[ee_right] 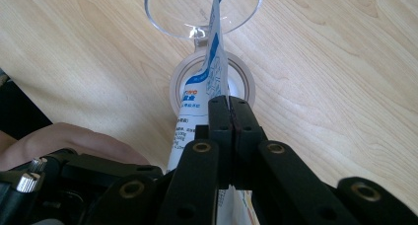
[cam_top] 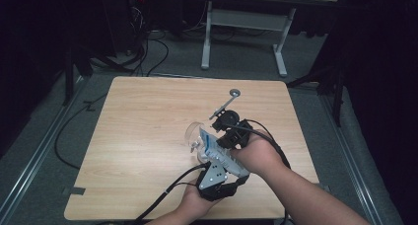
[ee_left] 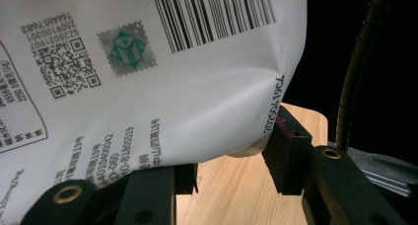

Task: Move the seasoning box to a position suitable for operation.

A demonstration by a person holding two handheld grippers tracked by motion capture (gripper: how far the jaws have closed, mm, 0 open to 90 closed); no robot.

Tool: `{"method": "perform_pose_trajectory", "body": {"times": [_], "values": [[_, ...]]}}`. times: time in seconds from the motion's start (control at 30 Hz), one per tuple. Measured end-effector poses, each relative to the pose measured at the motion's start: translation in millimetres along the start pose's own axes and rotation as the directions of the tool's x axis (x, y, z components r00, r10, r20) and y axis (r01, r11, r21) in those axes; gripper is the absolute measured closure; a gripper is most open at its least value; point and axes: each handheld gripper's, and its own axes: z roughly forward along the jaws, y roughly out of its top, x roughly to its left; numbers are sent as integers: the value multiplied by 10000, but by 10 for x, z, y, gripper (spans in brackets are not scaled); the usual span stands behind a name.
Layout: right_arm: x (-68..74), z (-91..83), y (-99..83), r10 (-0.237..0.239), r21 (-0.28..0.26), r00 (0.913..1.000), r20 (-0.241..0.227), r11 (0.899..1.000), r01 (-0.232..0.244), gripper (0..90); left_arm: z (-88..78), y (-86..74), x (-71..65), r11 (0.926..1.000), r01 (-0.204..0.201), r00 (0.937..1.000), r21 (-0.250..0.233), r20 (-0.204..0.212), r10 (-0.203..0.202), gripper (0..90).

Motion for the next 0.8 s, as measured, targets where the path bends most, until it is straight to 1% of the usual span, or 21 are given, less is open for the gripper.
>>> {"method": "perform_pose_trajectory", "body": {"times": [0.03, 0.1, 0.13, 0.37, 0.67, 0.7, 0.8], "values": [[-4, 2, 1, -80, -10, 10000, -7, 10000, 80, 898, -1, 0, 0, 10000, -7, 10000, -7, 2, 7, 612], [-2, 4, 2, -84, -21, 10000, -19, 10000, 84, 898, -1, 2, 0, 10000, -13, 10000, -17, 4, 13, 612], [5, 2, 3, 32, 7, 10000, -30, 10000, -32, 898, -2, 3, 1, 10000, -10, 10000, -25, 6, 10, 612], [0, 5, 10, -139, -40, 9999, -1, 9999, 139, 898, -6, 6, 2, 10000, -37, 10000, -55, -13, 37, 611], [9, 13, 21, -146, -53, 9999, -1, 9999, 146, 898, -10, 7, 12, 10000, -33, 10000, -69, -42, 33, 611], [16, 12, 22, -62, -35, 10000, -8, 10000, 62, 898, -10, 7, 12, 10000, -25, 10000, -77, -38, 25, 611], [19, 14, 22, -75, -32, 10000, 3, 10000, 75, 898, -9, 8, 11, 10000, -19, 10000, -83, -34, 19, 611]]}}
